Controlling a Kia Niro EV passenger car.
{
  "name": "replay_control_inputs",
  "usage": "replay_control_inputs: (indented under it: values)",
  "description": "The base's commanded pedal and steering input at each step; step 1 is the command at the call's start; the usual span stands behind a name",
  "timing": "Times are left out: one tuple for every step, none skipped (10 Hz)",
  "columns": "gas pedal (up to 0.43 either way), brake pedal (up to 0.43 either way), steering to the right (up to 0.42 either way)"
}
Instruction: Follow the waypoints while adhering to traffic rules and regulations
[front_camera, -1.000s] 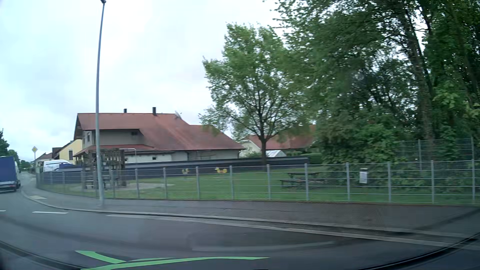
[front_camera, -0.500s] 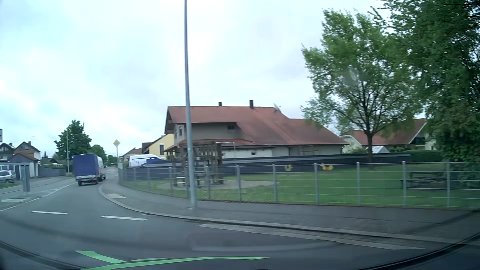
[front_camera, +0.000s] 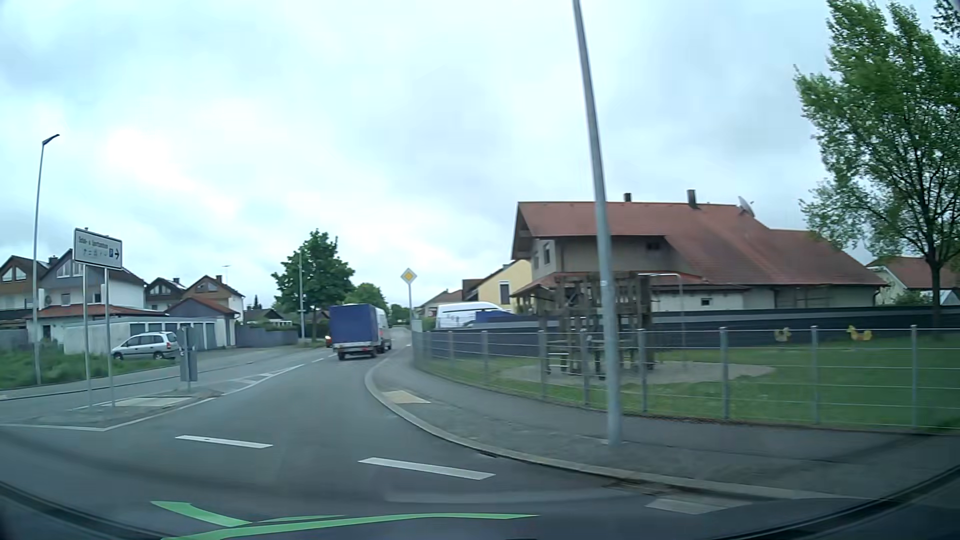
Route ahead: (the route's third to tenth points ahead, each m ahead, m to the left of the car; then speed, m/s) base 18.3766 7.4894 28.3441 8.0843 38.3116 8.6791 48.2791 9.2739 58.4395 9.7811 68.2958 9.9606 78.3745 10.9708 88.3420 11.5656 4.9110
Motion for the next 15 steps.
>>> replay_control_inputs:
  values:
    - [0.189, 0.0, -0.405]
    - [0.189, 0.0, -0.358]
    - [0.189, 0.0, -0.317]
    - [0.189, 0.0, -0.271]
    - [0.189, 0.0, -0.233]
    - [0.189, 0.0, -0.193]
    - [0.189, 0.0, -0.16]
    - [0.189, 0.0, -0.124]
    - [0.189, 0.0, -0.095]
    - [0.189, 0.0, -0.069]
    - [0.189, 0.0, -0.053]
    - [0.189, 0.0, -0.042]
    - [0.189, 0.0, -0.031]
    - [0.177, 0.0, -0.009]
    - [0.177, 0.0, 0.02]
